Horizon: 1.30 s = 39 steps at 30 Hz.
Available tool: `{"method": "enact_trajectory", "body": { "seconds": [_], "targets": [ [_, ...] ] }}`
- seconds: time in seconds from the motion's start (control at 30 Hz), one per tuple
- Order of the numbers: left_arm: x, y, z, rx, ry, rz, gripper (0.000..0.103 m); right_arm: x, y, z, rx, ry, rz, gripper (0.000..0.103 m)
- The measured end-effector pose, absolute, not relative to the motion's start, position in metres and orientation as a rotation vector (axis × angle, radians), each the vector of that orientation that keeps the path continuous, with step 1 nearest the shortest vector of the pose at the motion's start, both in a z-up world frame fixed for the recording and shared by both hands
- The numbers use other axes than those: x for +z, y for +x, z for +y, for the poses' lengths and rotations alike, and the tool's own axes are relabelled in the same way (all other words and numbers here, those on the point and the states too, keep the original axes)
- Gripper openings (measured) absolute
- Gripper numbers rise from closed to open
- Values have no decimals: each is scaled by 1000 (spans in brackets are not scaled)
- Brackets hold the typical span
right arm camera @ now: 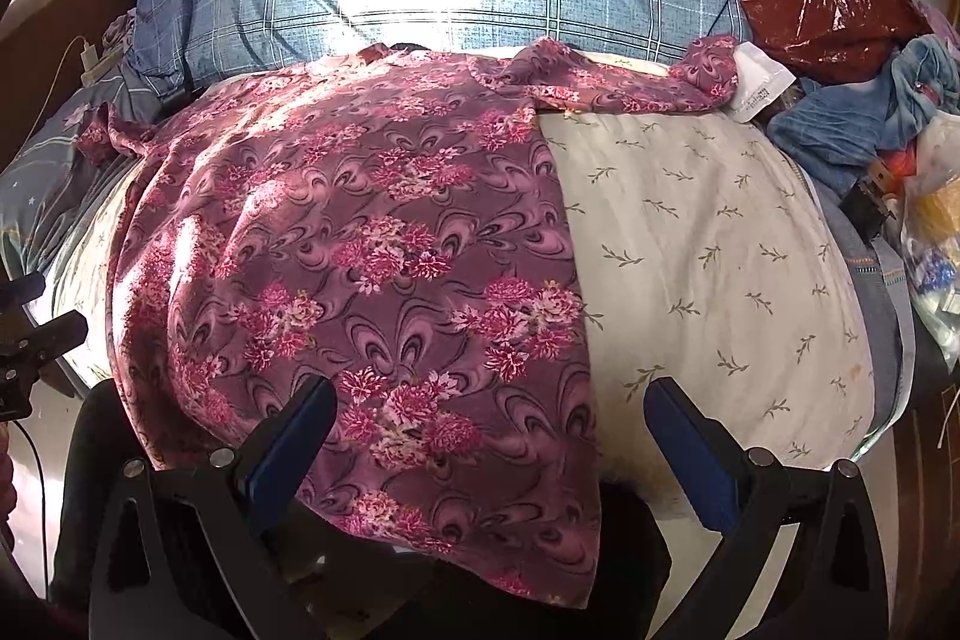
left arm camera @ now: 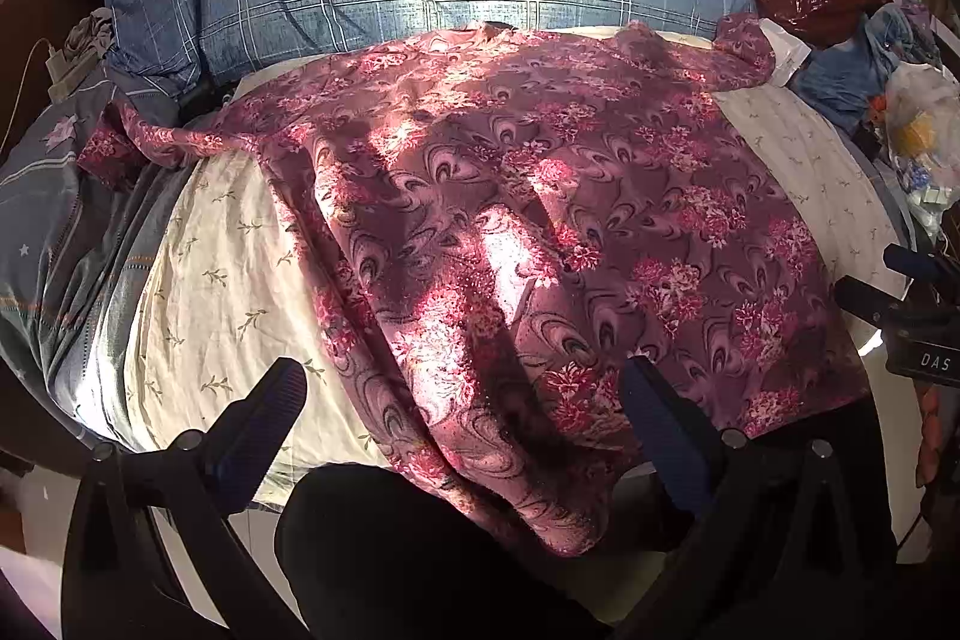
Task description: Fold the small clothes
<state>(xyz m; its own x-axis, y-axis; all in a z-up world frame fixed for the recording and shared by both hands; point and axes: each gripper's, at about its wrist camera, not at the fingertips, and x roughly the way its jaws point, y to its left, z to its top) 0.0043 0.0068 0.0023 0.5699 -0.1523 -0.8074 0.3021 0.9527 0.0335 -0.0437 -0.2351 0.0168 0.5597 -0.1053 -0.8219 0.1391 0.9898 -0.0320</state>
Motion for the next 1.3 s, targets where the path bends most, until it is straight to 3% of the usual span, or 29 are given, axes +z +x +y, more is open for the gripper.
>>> {"method": "enact_trajectory", "body": {
  "seconds": [0.23, 0.4, 0.67, 0.83, 1.0, 1.13, 1.23, 1.27, 1.3],
  "targets": [
    [4, 27, 44, -186, 58, 955, 103, 5, -42, -258, -194, 76, 992, 103],
    [-19, 55, 91, -75, -99, 1098, 103, -12, -40, -282, -243, 121, 1037, 103],
    [-73, 69, 89, -142, -321, 1317, 103, -37, -33, -286, -233, 168, 1098, 102],
    [-78, 71, 93, -122, -388, 1316, 98, -38, -34, -287, -229, 182, 1104, 102],
    [-74, 60, 100, -111, -388, 1299, 84, -40, -32, -291, -228, 214, 1114, 102],
    [-71, 48, 115, -118, -475, 1284, 83, -36, -33, -292, -231, 216, 1100, 102],
    [-72, 42, 124, -79, -532, 1268, 71, -36, -31, -293, -229, 223, 1100, 102],
    [-73, 42, 126, -58, -541, 1268, 59, -36, -31, -292, -228, 226, 1100, 102],
    [-75, 42, 127, -43, -536, 1273, 56, -36, -30, -292, -223, 228, 1102, 102]
  ]
}}
